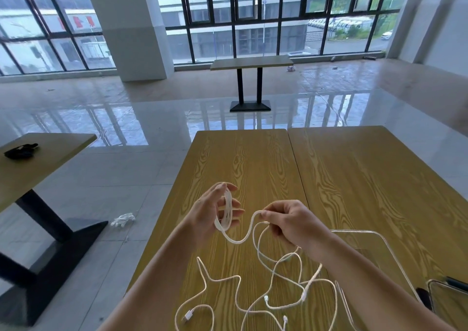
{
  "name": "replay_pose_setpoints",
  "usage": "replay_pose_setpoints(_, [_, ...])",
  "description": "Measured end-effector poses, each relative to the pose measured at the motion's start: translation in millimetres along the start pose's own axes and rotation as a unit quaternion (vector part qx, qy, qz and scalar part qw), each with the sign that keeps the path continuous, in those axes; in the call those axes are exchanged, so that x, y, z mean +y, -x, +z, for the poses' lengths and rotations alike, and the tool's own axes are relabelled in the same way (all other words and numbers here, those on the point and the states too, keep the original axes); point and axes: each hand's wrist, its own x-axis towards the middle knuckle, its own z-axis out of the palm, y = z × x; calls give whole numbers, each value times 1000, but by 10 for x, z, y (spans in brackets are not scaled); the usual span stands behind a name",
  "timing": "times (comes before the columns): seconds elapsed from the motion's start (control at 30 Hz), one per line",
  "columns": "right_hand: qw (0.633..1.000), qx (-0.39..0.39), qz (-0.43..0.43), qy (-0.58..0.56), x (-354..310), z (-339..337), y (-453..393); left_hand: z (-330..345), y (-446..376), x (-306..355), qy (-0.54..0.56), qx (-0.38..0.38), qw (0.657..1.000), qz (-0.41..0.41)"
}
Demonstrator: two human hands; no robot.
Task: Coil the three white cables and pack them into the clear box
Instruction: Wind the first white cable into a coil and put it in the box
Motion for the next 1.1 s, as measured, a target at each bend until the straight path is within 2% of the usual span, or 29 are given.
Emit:
replay_pose_setpoints(0.17, [990, -14, 4, -142, -46, 32, -36, 148, 18, -105, -5, -13, 1000, -15])
replay_pose_setpoints(0.5, [974, -43, 10, -221, -29, 106, -19, 286, 58, -188, 90, -77, 993, -25])
replay_pose_setpoints(0.73, [971, 14, -39, -233, -20, 143, -7, 316, -13, -287, 75, -32, 997, -11])
replay_pose_setpoints(0.87, [964, 12, -54, -259, -9, 229, 24, 380, -21, -306, 79, -33, 996, -15])
replay_pose_setpoints(1.1, [932, 33, -50, -356, -69, 194, 24, 397, -23, -345, 65, -10, 998, 3])
